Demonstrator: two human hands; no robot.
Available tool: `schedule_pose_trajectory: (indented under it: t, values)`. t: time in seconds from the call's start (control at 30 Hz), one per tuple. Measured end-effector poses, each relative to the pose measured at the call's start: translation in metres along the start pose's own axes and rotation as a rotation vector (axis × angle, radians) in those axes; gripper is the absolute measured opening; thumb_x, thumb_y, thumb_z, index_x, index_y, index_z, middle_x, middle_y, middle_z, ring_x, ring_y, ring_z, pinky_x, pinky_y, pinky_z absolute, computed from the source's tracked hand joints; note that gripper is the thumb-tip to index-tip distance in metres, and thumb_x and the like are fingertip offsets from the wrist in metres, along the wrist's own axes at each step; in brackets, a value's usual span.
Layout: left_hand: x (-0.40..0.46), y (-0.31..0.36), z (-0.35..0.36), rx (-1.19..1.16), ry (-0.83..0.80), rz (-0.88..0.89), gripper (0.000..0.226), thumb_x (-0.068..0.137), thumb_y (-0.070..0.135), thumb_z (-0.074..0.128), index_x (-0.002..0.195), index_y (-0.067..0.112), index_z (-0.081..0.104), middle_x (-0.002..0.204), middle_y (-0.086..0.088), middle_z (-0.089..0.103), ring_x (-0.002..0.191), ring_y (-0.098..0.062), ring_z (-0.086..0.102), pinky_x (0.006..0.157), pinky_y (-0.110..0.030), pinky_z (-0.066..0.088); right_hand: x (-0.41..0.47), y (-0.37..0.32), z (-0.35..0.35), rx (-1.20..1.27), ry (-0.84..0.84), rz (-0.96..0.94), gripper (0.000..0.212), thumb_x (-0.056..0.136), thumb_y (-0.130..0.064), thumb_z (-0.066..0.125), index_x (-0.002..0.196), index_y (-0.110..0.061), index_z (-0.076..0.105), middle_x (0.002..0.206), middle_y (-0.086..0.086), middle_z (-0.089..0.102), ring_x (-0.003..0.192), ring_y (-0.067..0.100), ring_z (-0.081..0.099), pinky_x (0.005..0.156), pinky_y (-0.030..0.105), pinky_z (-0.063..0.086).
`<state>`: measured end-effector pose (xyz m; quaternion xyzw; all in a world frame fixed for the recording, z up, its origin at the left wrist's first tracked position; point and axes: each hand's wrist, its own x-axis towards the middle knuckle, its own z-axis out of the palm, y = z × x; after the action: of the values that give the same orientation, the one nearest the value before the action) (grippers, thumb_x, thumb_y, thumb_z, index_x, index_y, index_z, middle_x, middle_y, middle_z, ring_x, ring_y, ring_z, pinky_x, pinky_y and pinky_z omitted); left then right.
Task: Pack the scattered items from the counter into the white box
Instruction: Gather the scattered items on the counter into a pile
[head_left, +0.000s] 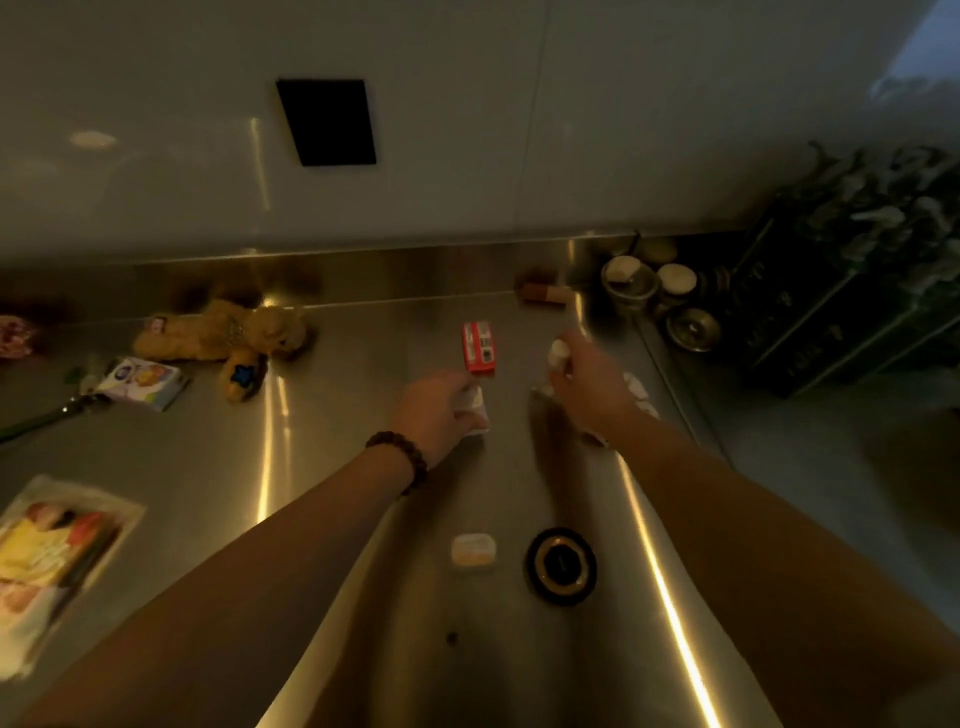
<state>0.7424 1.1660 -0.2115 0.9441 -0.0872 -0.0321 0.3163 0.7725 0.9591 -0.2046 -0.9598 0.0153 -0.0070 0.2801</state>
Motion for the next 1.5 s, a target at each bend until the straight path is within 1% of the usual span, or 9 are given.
schedule_pose_trajectory:
  t: [0.13,0.3,0.57,0.73,0.87,1.0,1.1,1.33,1.5]
  values:
    - [-0.023,0.023,0.010,-0.018,-0.081,0.007,0.044,0.077,0.027,0.072,0.117,0.019,0.055,0.117,-0.003,0.058,0.107,-0.020,0.052,0.086,-0.027,0.040,-0.047,0.007,-0.006,0.147,-0.065,-0.152,0.029,0.086,-0.021,0.061,0.112,-0.024,0.048,0.093,-0.008,0.054,0.085,0.010,0.057,0.064,0.020,0.039]
    - [-0.053,0.038,0.023,0.095,-0.152,0.086,0.041,0.077,0.031,0.070,0.114,0.021,0.055,0.113,-0.001,0.058,0.104,-0.020,0.052,0.082,-0.027,0.040,-0.103,0.019,-0.005,0.236,-0.203,-0.224,0.036,0.084,-0.020,0.065,0.115,-0.028,0.049,0.102,-0.008,0.057,0.092,0.007,0.057,0.077,0.025,0.049]
    - [-0.072,0.034,0.044,0.116,-0.162,0.117,0.035,0.076,0.033,0.070,0.105,0.020,0.054,0.105,0.001,0.055,0.096,-0.018,0.050,0.079,-0.028,0.041,-0.127,0.014,0.010,0.252,-0.232,-0.165,0.033,0.083,-0.024,0.068,0.109,-0.028,0.048,0.101,-0.009,0.056,0.093,0.008,0.056,0.079,0.025,0.049]
    - [-0.070,0.026,0.042,0.111,-0.185,0.228,0.054,0.071,0.056,0.067,0.110,0.023,0.053,0.107,0.007,0.051,0.097,-0.008,0.044,0.080,-0.022,0.036,-0.121,0.021,-0.005,0.268,-0.260,-0.200,0.060,0.079,-0.041,0.069,0.130,-0.034,0.039,0.129,-0.005,0.049,0.116,0.009,0.048,0.094,0.030,0.044]
    - [-0.052,0.019,0.023,-0.045,-0.093,0.176,0.070,0.076,0.076,0.036,0.128,0.030,0.042,0.128,0.006,0.046,0.114,-0.011,0.044,0.093,-0.028,0.037,-0.082,0.046,-0.021,0.114,0.154,-0.146,0.061,0.081,-0.056,0.054,0.136,-0.035,0.037,0.146,0.001,0.034,0.136,0.023,0.029,0.108,0.043,0.031]
    - [-0.006,0.011,0.015,0.033,-0.074,0.084,0.063,0.085,0.064,0.037,0.137,0.027,0.034,0.143,-0.002,0.036,0.127,-0.019,0.035,0.101,-0.035,0.028,-0.039,0.068,-0.001,-0.254,-0.071,-0.011,0.069,0.086,-0.045,0.058,0.146,-0.027,0.028,0.157,0.012,0.011,0.144,0.031,0.004,0.116,0.045,0.010]
    - [0.030,0.001,0.016,0.153,-0.126,0.059,0.072,0.086,0.062,0.040,0.144,0.023,0.023,0.151,-0.004,0.023,0.135,-0.023,0.025,0.110,-0.040,0.022,-0.025,0.079,0.015,-0.356,-0.174,0.009,0.065,0.092,-0.040,0.049,0.148,-0.024,0.022,0.158,0.007,0.010,0.144,0.028,0.009,0.116,0.040,0.015]
    - [0.105,-0.026,0.035,0.325,-0.248,0.046,0.104,0.074,0.067,0.055,0.147,0.022,-0.004,0.156,-0.003,-0.009,0.142,-0.020,-0.007,0.113,-0.037,0.002,-0.047,0.082,0.020,-0.304,-0.133,-0.050,0.061,0.090,-0.036,0.053,0.145,-0.025,0.030,0.156,0.004,0.020,0.143,0.024,0.018,0.115,0.036,0.017]
    - [0.127,-0.035,0.043,0.316,-0.293,0.058,0.103,0.073,0.061,0.063,0.147,0.020,0.004,0.156,-0.005,0.000,0.143,-0.024,-0.003,0.115,-0.039,0.007,-0.072,0.078,0.024,-0.276,-0.113,-0.065,0.056,0.090,-0.037,0.053,0.142,-0.026,0.036,0.155,0.001,0.023,0.141,0.022,0.022,0.114,0.036,0.019]
